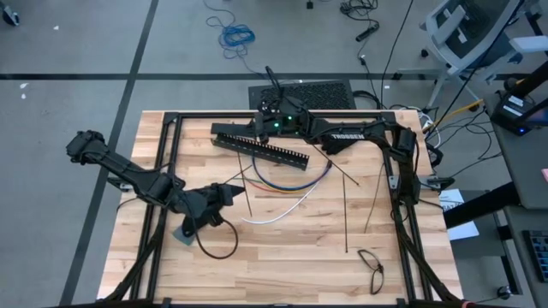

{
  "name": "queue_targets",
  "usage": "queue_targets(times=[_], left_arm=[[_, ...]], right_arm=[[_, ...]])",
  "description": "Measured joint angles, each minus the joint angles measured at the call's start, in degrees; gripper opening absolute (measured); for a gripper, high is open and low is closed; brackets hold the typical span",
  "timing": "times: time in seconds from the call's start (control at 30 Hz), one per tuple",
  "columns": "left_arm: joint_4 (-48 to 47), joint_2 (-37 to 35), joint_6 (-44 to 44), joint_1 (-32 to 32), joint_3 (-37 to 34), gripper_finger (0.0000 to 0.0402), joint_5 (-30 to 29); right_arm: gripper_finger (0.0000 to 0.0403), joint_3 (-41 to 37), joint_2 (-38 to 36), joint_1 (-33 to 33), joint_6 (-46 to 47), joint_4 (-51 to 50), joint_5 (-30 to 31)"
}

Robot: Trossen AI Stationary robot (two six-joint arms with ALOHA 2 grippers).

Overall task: Ziptie cables
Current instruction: Prepare the zip tie

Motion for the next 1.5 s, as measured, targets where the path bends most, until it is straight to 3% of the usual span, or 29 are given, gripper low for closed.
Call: queue_targets(times=[1.5], left_arm=[[1.43,1.2,-1.41,1.66,0.04,0.0043,4.6]], right_arm=[[0.0,0.0,0.0,1.27,2.92,3.56,0.06]])
